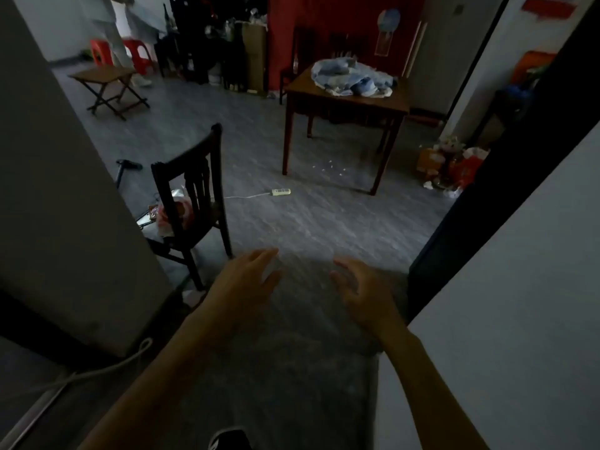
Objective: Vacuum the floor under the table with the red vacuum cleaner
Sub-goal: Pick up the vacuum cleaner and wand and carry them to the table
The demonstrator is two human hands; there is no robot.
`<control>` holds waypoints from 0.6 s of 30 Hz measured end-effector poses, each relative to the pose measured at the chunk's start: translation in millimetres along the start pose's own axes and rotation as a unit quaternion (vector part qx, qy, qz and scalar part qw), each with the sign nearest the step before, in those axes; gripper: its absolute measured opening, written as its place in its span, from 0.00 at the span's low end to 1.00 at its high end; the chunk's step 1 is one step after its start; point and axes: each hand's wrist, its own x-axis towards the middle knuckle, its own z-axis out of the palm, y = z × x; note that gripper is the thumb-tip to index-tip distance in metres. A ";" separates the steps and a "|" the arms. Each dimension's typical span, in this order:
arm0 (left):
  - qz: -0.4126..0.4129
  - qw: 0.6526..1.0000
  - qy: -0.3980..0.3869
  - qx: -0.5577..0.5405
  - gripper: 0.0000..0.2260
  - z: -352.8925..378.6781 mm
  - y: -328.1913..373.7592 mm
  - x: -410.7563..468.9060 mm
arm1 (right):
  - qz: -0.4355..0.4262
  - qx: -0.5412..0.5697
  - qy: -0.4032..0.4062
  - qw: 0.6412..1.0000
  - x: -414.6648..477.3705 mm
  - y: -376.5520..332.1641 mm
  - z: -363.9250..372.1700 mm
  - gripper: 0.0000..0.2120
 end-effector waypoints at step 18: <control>-0.131 0.988 0.046 -0.069 0.21 21.8 -90.7 222.5 | 0.036 -0.074 -0.075 0.994 241.8 34.7 41.2 0.18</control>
